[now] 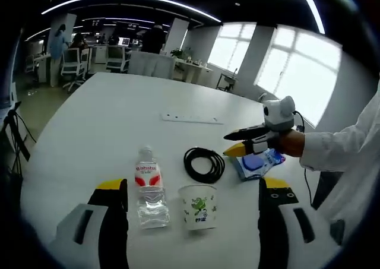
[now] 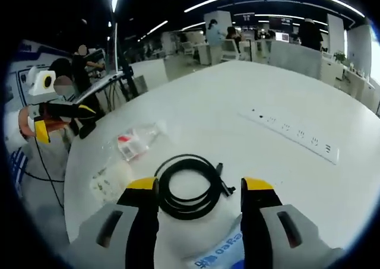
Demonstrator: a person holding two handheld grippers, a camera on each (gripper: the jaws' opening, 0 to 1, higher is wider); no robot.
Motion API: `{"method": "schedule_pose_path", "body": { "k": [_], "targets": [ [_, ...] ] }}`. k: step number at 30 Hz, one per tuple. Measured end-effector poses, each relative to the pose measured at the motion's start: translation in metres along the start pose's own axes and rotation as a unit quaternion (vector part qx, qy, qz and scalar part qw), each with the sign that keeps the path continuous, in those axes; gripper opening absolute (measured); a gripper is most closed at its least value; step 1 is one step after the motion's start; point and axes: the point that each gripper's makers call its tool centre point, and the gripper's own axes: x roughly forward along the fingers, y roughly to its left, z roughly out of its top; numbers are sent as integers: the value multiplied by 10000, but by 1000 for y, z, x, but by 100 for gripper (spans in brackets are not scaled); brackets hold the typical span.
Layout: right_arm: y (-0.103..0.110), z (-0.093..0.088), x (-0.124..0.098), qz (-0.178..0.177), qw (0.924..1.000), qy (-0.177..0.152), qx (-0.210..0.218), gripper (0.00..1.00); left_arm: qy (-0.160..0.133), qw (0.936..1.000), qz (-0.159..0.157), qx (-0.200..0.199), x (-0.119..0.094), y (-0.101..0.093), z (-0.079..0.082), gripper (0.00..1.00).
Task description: Arrange the tabletop items into an orderly group along one side of the table until the central work area is clear of visible clutter.
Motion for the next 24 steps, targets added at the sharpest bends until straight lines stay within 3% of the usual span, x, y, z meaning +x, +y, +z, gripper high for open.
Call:
{"method": "schedule_pose_path", "body": {
  "k": [24],
  "targets": [
    [-17, -14, 42, 55, 9989, 399, -227, 47, -64, 9994, 211, -262, -11, 21, -12, 93]
  ]
}}
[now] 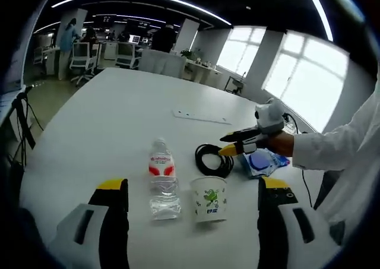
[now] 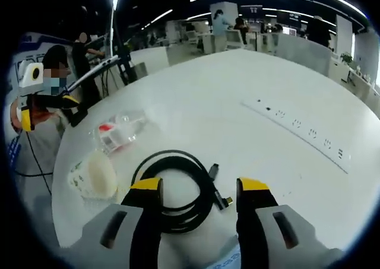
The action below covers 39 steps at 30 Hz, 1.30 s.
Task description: Arrange the tabletop items into an orderly group along one side of the table until the central work area is clear of visible clutter.
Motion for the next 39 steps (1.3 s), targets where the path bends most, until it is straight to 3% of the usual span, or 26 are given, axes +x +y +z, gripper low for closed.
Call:
{"method": "schedule_pose_path", "body": {
  "k": [27, 33, 39],
  "targets": [
    [-3, -16, 21, -2, 9988, 457, -191, 25, -20, 9998, 122, -129, -3, 11, -10, 91],
    [-8, -17, 22, -183, 9969, 600, -468, 16, -16, 9998, 120, -135, -2, 10, -11, 91],
    [-9, -16, 22, -232, 9967, 575, -521, 14, -3, 9998, 107, -166, 0, 9, -14, 91]
  ]
}}
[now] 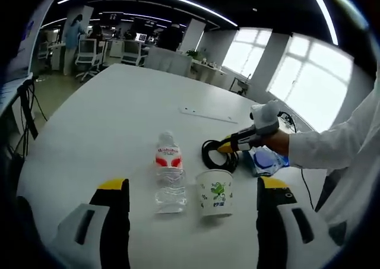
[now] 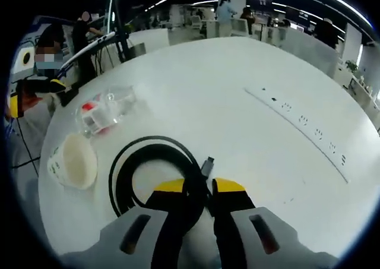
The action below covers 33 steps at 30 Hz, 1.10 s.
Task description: Arrange the tabletop items into an orderly group along one side of the table until the central work area is clear of visible clutter.
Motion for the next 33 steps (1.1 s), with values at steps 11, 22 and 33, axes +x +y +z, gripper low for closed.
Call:
{"method": "schedule_pose_path", "body": {
  "k": [11, 22, 33],
  "targets": [
    [1, -1, 0, -148, 9997, -89, -160, 9, 54, 10000, -42, -10, 3, -5, -5, 90],
    [1, -1, -1, -158, 9995, -114, -238, 7, 63, 10000, -56, -15, 3, -6, -7, 89],
    [1, -3, -5, -162, 9995, -157, -202, 7, 55, 9999, -85, 13, 8, -9, -5, 88]
  ]
}}
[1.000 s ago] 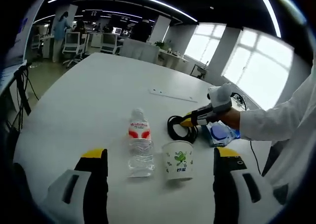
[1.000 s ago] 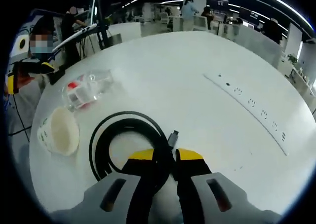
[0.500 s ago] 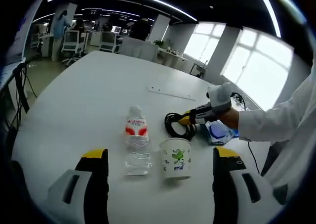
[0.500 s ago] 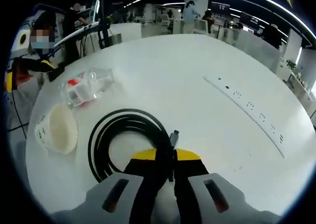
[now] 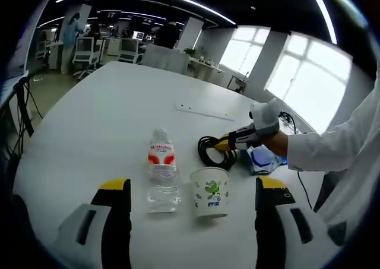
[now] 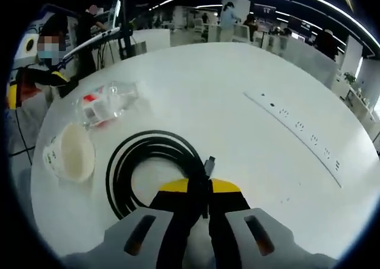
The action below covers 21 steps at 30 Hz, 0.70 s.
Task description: Arrange the tabletop items into an orderly group along one side of the table until the central work area is clear of visible clutter.
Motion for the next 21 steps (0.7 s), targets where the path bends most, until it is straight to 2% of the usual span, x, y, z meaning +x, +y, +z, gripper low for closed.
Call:
{"method": "schedule_pose_path", "body": {
  "k": [9, 21],
  "targets": [
    [-1, 1, -7, -32, 9999, -76, 80, 7, 10, 10000, -29, 47, 2, -3, 2, 88],
    [-3, 12, -24, -105, 9995, -278, 142, 7, -10, 9998, -118, 183, 8, -11, 13, 88]
  ]
}}
